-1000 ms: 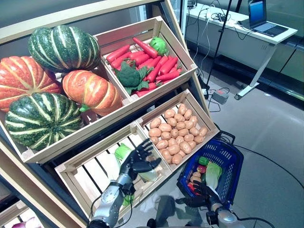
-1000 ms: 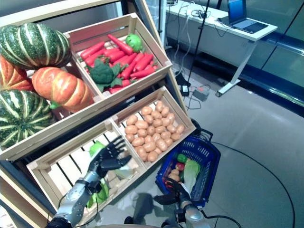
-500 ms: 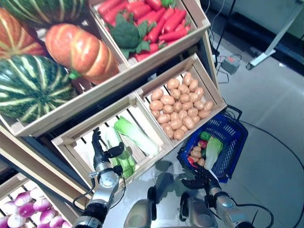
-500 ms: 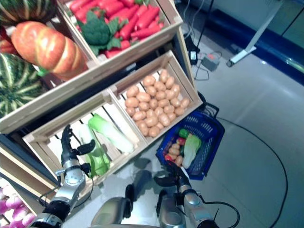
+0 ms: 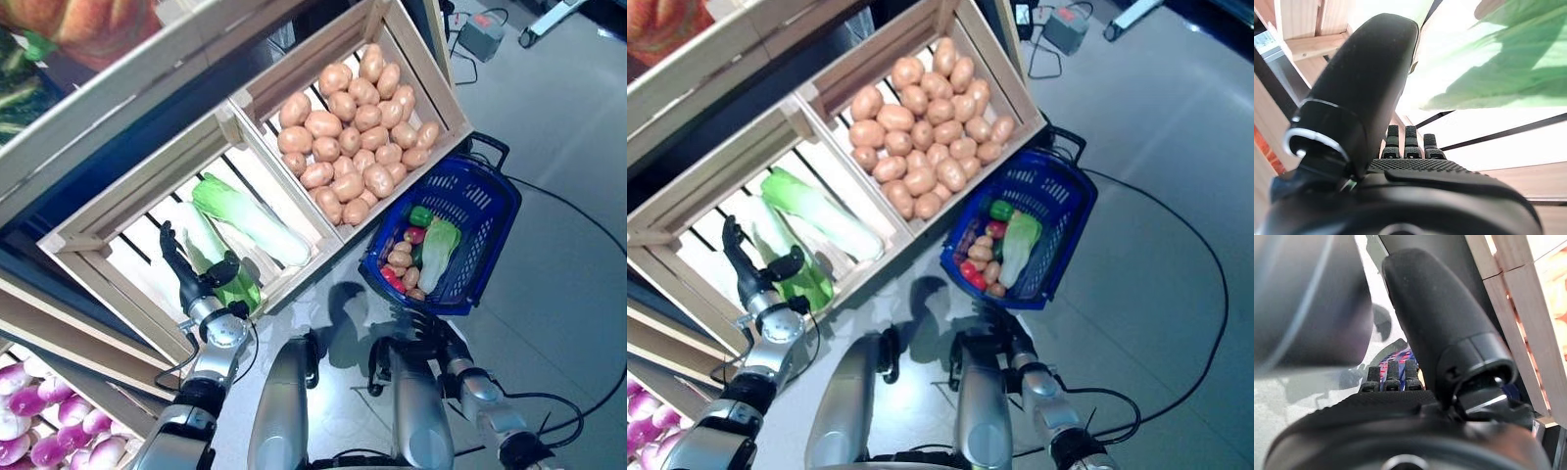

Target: Put vegetables into the basket

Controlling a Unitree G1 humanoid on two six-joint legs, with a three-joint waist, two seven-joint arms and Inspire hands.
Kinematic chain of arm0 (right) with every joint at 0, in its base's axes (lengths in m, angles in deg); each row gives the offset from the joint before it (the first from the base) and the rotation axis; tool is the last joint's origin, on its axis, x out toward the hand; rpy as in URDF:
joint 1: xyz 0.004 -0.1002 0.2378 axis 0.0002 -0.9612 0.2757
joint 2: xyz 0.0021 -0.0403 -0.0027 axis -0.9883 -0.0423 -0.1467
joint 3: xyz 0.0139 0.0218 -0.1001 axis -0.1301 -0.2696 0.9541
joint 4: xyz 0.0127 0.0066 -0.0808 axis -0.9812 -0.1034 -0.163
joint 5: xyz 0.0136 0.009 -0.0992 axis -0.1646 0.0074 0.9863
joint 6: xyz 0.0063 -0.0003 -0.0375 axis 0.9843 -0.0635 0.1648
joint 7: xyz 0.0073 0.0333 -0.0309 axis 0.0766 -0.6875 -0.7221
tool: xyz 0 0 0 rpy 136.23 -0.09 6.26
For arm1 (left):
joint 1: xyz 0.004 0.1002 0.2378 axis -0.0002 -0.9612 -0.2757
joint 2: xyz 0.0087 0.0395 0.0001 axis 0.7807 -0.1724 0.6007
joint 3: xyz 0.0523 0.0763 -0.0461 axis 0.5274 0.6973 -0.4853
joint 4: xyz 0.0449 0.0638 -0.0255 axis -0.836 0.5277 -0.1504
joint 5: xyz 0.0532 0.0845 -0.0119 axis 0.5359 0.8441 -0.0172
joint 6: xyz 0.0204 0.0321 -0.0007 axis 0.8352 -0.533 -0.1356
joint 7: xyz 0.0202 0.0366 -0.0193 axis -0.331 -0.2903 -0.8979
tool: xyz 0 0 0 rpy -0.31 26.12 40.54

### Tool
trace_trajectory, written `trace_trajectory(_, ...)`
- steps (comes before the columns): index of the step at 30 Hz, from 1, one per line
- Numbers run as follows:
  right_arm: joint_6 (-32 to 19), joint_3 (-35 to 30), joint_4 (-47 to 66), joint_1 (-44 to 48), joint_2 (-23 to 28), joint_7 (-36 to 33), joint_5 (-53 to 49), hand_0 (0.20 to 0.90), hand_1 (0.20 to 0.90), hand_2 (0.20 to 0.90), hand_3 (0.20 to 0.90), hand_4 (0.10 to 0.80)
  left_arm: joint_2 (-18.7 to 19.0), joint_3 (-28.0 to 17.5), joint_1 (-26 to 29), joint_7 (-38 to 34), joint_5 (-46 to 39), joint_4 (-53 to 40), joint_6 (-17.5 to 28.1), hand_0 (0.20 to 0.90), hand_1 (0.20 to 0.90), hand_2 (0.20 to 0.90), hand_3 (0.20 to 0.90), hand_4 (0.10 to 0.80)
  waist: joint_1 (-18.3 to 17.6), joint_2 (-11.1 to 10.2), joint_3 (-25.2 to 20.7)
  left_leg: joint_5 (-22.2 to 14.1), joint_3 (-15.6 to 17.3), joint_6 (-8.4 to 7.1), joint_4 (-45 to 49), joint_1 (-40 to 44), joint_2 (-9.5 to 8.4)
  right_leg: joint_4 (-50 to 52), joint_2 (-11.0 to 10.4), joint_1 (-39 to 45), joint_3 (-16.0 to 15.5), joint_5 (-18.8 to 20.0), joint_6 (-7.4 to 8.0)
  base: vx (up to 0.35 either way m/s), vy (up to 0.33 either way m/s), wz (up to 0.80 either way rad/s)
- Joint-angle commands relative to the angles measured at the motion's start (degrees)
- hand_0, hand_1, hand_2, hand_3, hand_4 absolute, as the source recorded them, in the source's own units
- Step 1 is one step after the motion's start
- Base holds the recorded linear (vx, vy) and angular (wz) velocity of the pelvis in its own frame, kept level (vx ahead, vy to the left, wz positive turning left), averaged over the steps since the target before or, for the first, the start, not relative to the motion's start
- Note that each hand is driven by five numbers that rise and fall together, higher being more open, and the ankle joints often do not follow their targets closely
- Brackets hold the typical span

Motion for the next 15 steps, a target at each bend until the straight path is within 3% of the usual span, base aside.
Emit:
trace_trajectory(1, -1.9, -1.4, 5.0, -1.0, 1.1, -2.7, -2.7, 0.9, 0.9, 0.9, 0.9, 0.8, 6.0, -2.5, 3.1, -4.0, -1.3, -0.3, 1.9, 0.9, 0.9, 0.9, 0.9, 0.8, -1.3, -0.2, -3.1, -4.2, 2.3, 3.91, 3.5, 0.2, -1.31, 0.6, 0.4, 0.1, 0.3, 2.5, -2.51, 0.01, 0.108, -0.09)
trace_trajectory(15, -0.2, -0.7, 3.4, 2.6, 4.1, -3.5, -4.0, 0.9, 0.9, 0.9, 0.9, 0.8, 13.6, -5.8, 14.3, -4.4, -13.1, 9.1, -2.3, 0.9, 0.9, 0.9, 0.9, 0.8, -3.1, -0.7, -0.9, -5.2, 3.4, 4.42, 8.0, -5.1, 0.63, 3.8, 1.8, -6.4, 2.0, 2.6, -2.29, 0.005, 0.048, -0.04)
